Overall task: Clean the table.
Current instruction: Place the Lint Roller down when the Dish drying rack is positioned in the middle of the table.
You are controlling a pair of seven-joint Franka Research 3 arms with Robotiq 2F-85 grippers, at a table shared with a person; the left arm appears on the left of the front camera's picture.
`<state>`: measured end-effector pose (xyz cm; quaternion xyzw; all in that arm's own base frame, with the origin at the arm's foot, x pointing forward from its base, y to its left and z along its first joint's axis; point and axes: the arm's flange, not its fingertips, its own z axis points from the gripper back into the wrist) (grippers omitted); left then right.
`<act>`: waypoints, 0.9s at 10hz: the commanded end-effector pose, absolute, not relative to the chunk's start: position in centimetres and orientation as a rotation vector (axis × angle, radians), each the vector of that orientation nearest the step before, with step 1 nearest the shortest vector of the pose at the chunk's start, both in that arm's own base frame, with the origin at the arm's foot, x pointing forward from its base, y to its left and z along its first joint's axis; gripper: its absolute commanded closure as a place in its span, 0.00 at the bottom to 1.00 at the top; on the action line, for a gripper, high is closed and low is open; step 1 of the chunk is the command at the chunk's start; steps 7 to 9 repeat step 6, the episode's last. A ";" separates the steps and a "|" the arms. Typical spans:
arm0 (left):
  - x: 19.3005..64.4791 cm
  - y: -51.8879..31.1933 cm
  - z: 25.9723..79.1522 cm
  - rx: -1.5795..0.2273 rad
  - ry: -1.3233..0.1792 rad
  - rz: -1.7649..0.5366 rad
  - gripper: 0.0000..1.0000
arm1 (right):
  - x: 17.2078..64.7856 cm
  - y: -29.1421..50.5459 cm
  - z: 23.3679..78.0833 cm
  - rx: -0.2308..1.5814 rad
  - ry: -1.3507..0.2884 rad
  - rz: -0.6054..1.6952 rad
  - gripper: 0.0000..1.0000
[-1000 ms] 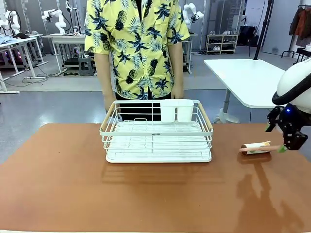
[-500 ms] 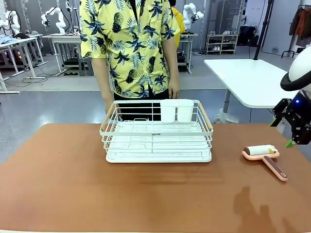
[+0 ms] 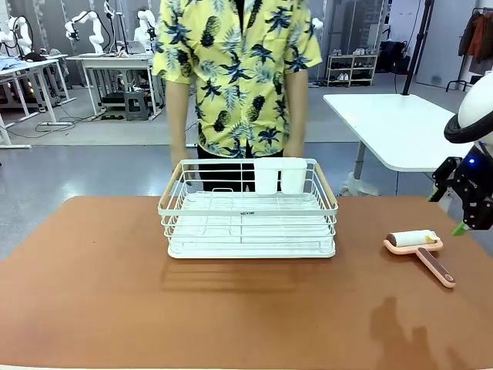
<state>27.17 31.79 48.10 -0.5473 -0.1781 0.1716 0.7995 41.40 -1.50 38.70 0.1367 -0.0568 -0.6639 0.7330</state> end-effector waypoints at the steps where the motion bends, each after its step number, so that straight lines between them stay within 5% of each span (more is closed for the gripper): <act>1: 26.9 31.8 48.1 -1.180 -0.399 0.355 0.00 | 41.4 -1.5 38.9 0.308 -0.131 -1.459 0.00; 9: 26.9 31.8 48.1 -1.180 -0.399 0.355 0.00 | 41.4 -1.5 38.9 0.308 -0.131 -1.459 0.00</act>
